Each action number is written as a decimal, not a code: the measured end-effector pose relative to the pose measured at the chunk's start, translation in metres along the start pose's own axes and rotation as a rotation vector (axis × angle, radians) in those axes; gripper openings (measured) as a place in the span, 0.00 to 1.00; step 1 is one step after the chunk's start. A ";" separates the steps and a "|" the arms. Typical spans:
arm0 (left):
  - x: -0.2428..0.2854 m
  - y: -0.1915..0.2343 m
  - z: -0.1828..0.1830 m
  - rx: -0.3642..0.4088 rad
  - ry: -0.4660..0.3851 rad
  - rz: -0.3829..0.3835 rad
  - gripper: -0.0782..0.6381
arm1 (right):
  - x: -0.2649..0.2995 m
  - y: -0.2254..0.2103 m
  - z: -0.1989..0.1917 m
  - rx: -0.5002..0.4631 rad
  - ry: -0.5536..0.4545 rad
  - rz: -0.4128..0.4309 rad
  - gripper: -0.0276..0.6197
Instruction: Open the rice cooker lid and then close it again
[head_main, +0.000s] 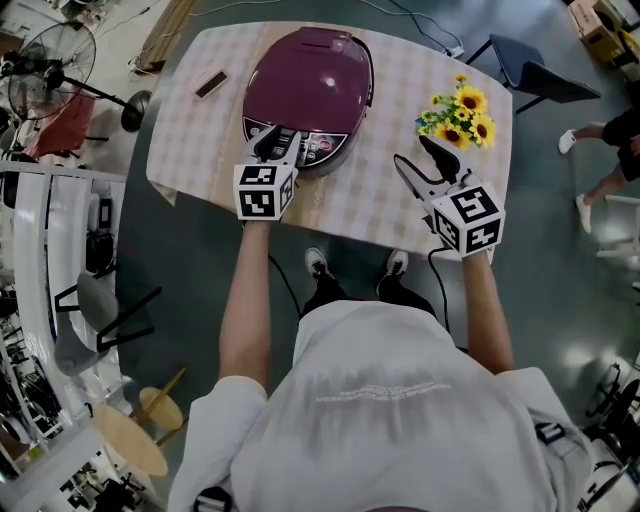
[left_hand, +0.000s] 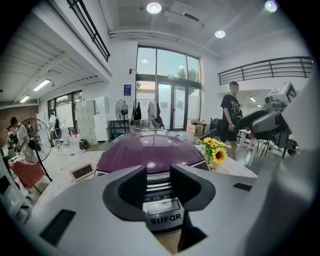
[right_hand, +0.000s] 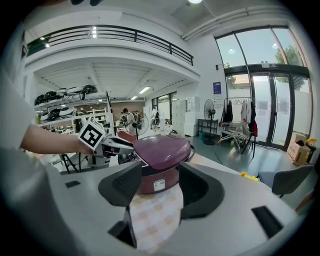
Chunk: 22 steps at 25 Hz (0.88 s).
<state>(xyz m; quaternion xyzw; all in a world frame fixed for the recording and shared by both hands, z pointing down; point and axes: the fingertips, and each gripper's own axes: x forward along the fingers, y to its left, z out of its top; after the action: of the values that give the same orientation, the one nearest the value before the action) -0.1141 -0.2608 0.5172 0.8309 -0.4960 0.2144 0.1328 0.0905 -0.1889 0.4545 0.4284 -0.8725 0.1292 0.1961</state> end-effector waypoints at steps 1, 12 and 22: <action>0.000 0.000 0.000 0.001 0.004 -0.001 0.33 | 0.000 0.001 0.000 -0.002 0.000 0.002 0.42; 0.000 0.001 0.000 -0.001 -0.009 0.014 0.33 | -0.004 -0.001 0.000 -0.009 -0.003 -0.006 0.42; 0.002 0.002 0.001 -0.008 -0.001 0.008 0.33 | -0.020 -0.020 0.017 -0.008 -0.060 -0.061 0.42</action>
<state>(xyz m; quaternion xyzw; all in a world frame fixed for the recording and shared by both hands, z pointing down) -0.1145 -0.2637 0.5176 0.8284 -0.5004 0.2125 0.1352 0.1138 -0.1935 0.4314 0.4576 -0.8651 0.1069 0.1753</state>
